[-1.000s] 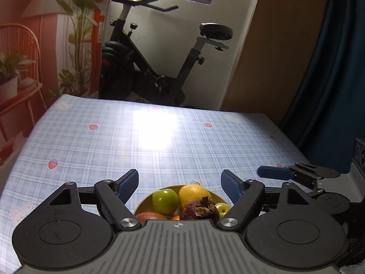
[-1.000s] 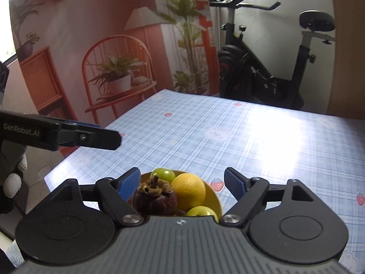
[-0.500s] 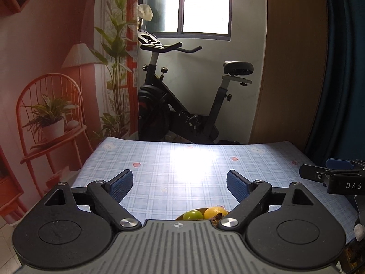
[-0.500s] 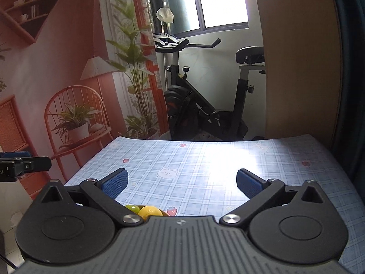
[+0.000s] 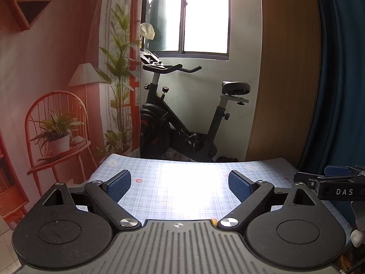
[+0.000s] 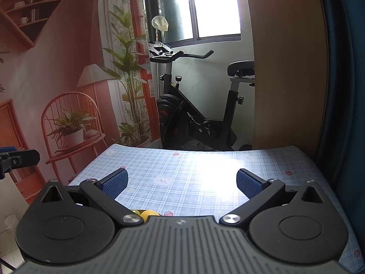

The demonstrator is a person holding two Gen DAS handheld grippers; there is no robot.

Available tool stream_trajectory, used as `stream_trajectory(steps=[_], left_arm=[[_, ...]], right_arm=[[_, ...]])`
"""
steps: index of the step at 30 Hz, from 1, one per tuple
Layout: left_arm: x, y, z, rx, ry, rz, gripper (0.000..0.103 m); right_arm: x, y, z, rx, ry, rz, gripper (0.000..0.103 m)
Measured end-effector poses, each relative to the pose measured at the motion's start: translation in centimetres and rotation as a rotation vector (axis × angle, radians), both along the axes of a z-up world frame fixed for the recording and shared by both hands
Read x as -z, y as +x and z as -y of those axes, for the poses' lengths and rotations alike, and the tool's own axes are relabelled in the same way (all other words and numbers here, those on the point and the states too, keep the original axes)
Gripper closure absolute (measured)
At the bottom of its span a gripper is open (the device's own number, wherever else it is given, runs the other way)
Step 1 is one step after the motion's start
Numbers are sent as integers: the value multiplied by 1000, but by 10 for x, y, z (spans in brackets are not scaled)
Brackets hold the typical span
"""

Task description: Organize fruits

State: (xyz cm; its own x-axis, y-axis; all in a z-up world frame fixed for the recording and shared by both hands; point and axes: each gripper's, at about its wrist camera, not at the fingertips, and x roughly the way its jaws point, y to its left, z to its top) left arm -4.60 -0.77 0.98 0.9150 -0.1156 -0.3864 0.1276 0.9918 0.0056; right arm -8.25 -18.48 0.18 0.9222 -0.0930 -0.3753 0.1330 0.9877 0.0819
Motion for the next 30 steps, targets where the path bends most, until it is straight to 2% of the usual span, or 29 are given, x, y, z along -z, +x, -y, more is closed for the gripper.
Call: stream_trajectory(steps=[30], left_arm=[[-9,-11,3,-15,24,23,0]], right_arm=[[-12,-12,-3,13,4,29,0]])
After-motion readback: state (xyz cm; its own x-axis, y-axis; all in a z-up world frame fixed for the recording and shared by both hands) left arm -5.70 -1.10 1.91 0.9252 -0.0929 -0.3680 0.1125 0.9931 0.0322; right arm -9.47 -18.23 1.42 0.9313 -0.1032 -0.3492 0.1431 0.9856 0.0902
